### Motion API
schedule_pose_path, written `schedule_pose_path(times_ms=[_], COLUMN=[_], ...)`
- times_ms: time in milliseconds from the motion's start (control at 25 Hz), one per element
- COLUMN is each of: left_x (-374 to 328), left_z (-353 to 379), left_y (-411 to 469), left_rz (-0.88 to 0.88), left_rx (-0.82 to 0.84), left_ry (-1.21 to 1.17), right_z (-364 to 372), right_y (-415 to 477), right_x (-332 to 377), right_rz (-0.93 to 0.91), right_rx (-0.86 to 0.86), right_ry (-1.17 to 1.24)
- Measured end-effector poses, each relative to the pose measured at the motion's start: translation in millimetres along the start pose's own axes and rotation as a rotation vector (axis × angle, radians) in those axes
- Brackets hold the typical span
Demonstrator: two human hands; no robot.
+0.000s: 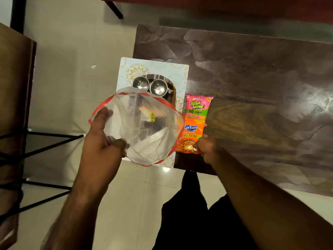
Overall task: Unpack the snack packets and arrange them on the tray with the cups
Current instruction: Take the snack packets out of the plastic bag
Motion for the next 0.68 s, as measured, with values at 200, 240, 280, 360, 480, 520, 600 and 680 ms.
schedule_pose_path(times_ms=[200,240,280,360,480,520,600,680], left_x=[6,7,7,6,3,2,-1,-7], left_z=[2,3,4,5,4,4,4,2], left_y=[2,2,2,1,-2,-3,-4,-7], left_rz=[0.058,0.057,0.059,0.071,0.079,0.081,0.086,0.084], left_rx=[-0.014,-0.018,-0.020,-0.015,0.001,0.003,0.019,0.033], left_ry=[0.018,0.019,0.018,0.007,0.007,-0.006,-0.072,-0.155], right_z=[5,5,6,4,-6,-11,-17,-19], right_y=[7,9,9,9,-6,-16,-38,-55], right_x=[-5,-7,-9,-12,-10,-5,10,26], right_rz=[0.027,0.040,0.057,0.077,0.034,-0.036,-0.284,-0.553], right_rx=[-0.040,-0.038,-0.032,-0.030,-0.159,-0.246,-0.370,-0.380], right_ry=[-0.096,-0.123,-0.144,-0.150,-0.466,-0.636,-0.804,-0.858])
Point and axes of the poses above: each hand's wrist, its own y-axis towards the middle knuckle, its own z-axis out of the palm, x = y × z, the point moved 1 cm from there along y, towards the middle knuckle, and after that the axes turned 7 degrees about y, right-handed, at the moved point
